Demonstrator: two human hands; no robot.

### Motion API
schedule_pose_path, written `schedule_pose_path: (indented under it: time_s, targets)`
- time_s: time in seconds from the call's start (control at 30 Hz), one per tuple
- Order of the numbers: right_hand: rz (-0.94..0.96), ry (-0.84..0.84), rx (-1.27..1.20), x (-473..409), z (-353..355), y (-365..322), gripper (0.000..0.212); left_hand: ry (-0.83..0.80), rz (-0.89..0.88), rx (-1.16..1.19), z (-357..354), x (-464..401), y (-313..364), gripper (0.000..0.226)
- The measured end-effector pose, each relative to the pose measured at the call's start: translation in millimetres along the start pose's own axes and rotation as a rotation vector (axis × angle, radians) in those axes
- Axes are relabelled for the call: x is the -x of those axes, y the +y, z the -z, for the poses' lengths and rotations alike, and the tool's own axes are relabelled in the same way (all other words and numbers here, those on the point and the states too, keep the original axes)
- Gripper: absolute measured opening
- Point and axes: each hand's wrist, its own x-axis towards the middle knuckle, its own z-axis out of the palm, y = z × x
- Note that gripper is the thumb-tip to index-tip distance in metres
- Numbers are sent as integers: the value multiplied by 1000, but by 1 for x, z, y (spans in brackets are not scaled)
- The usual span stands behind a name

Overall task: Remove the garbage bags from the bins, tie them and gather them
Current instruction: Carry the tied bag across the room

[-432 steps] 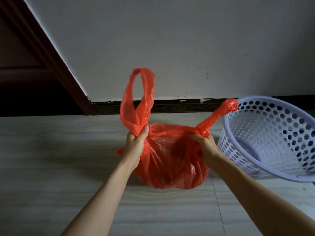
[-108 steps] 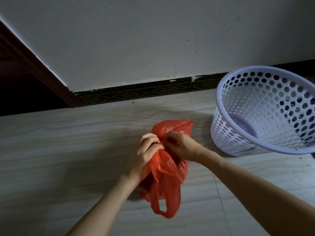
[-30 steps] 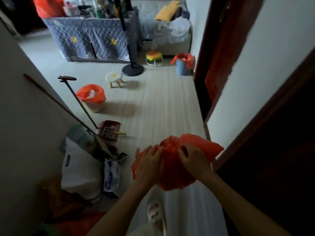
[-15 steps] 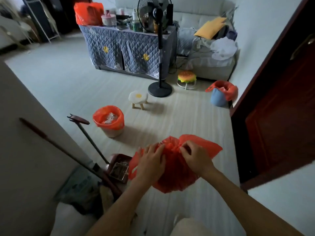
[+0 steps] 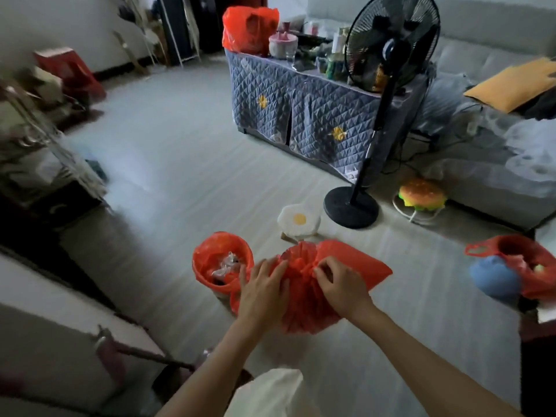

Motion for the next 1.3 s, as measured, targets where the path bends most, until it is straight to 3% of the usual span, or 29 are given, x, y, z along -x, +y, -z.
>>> schedule_pose_path:
  time_s: [0.3, 0.6, 0.87, 1.13, 1.3]
  targets:
    - [52, -88, -150, -298, -23, -33, 11, 118, 123, -27, 31, -258, -78, 44]
    - [117, -179, -206, -611, -65, -130, 12, 257, 238, 6, 108, -543, -195, 39]
    - [148, -225, -284, -870, -122, -181, 8, 260, 345, 9, 141, -770, -308, 43]
    - [276, -372, -236, -1147, -176, -271, 10, 246, 483, -58, 206, -1000, -424, 45]
    - [435, -356, -162, -1284, -209, -331, 10, 287, 537, -86, 241, -1110, -490, 48]
